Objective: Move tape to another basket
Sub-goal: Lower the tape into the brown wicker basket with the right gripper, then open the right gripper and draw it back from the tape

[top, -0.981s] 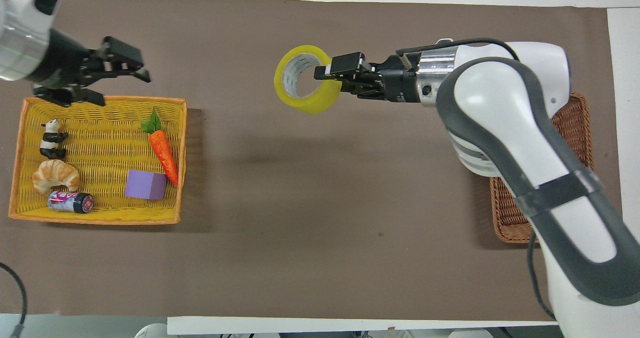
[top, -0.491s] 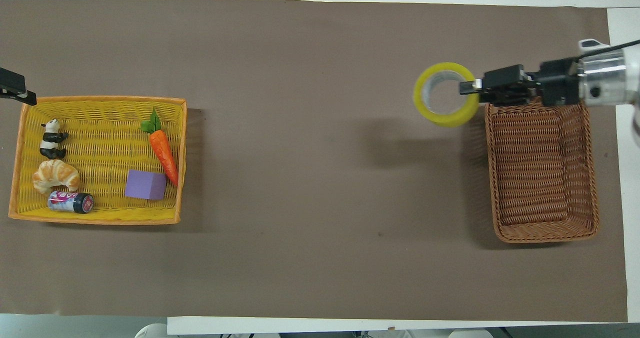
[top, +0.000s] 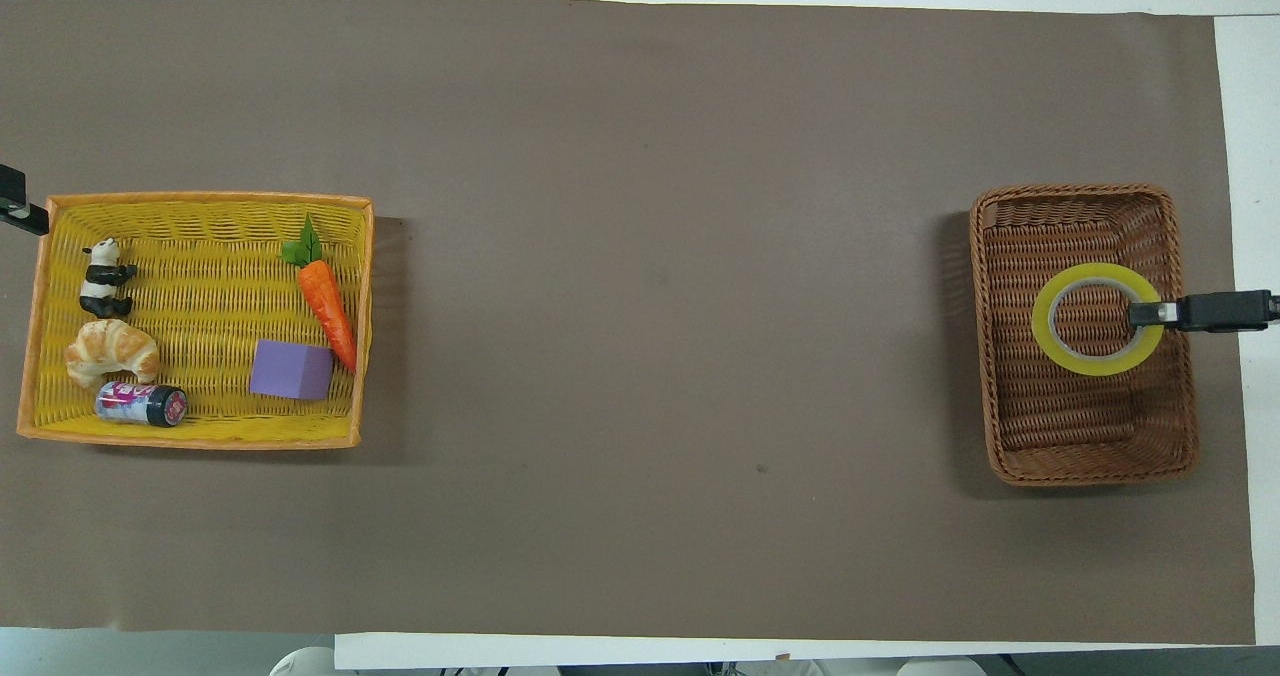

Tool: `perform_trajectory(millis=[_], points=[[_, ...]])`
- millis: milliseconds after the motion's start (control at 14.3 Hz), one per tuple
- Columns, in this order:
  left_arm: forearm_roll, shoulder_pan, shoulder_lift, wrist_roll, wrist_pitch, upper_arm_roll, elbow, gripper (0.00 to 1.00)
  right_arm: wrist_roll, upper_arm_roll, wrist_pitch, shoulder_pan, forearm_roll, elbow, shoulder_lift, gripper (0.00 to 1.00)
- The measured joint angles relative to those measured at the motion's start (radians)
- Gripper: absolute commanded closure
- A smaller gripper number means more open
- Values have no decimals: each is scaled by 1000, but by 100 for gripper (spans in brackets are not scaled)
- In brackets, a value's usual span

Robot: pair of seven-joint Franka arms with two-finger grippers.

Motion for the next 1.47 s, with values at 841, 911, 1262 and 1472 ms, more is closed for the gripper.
perform_trajectory(millis=[841,911,1262,1472], points=[[47,-8,-91,29,102,7,-91,0,-193,5,149,-12,-75,-102,43,0],[48,-7,-122,29,164,8,-170,0,-193,8,154,-12,-87,-101,43,0],[48,2,-225,37,325,1,-383,0,-204,13,199,16,-181,-56,31,0],[56,-22,-230,37,321,-15,-367,0,-187,14,219,78,-295,12,-20,0]])
